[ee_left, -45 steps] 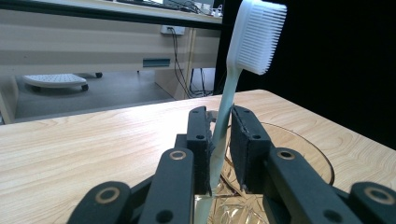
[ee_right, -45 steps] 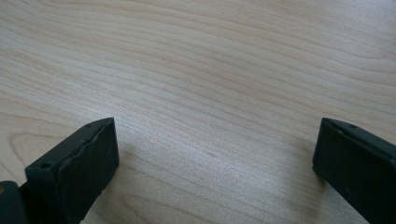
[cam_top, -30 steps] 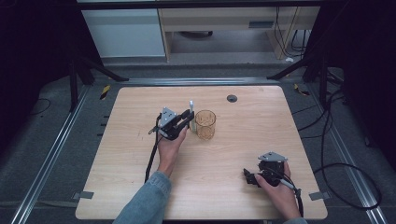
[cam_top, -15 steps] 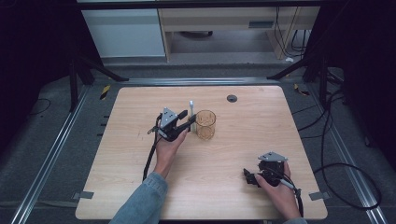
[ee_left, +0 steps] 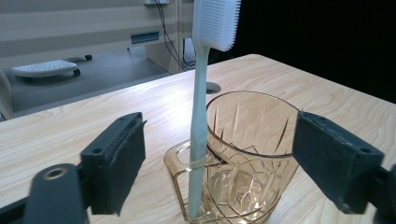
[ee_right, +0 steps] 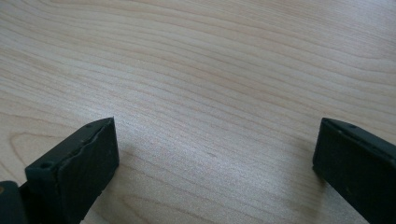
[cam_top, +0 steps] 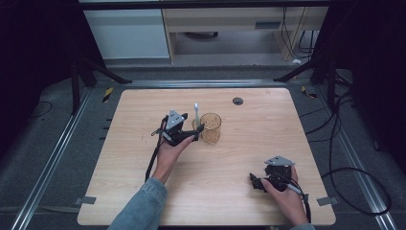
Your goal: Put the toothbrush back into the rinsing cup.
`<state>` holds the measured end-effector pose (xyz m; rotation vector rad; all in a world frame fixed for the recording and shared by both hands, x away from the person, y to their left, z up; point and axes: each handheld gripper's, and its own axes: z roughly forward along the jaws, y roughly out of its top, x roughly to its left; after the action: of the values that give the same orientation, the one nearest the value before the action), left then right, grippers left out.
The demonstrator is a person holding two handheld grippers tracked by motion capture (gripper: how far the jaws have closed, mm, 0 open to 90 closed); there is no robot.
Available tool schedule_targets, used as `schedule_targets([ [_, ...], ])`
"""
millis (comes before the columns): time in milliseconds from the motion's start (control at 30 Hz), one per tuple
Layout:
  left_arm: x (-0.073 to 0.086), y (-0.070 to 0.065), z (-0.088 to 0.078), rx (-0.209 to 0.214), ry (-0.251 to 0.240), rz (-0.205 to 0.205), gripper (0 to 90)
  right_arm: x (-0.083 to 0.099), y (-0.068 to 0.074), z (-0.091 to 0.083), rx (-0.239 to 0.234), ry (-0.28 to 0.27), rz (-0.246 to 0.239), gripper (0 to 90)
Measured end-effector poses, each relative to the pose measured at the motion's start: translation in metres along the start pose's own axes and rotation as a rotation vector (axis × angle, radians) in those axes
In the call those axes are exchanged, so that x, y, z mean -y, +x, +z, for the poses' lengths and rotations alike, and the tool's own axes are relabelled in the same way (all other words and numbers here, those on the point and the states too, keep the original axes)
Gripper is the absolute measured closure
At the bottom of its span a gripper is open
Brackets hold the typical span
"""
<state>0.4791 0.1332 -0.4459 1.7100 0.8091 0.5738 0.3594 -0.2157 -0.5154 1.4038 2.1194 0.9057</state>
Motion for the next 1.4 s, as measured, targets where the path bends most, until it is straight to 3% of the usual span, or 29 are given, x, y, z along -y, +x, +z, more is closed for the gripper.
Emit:
schedule_targets([
  [267,-0.001,0.002,-0.006,0.019,0.041,0.009,8.9,0.0,0.0,0.0,0.0,0.0,0.0,0.7],
  [700,-0.001,0.012,-0.036,0.027,0.122,0.055,6.3,0.0,0.0,0.0,0.002,-0.001,0.003,0.7],
  [1400,0.04,0.018,-0.059,0.019,0.328,0.104,5.2,0.0,0.0,0.0,0.002,-0.001,0.0,0.7],
])
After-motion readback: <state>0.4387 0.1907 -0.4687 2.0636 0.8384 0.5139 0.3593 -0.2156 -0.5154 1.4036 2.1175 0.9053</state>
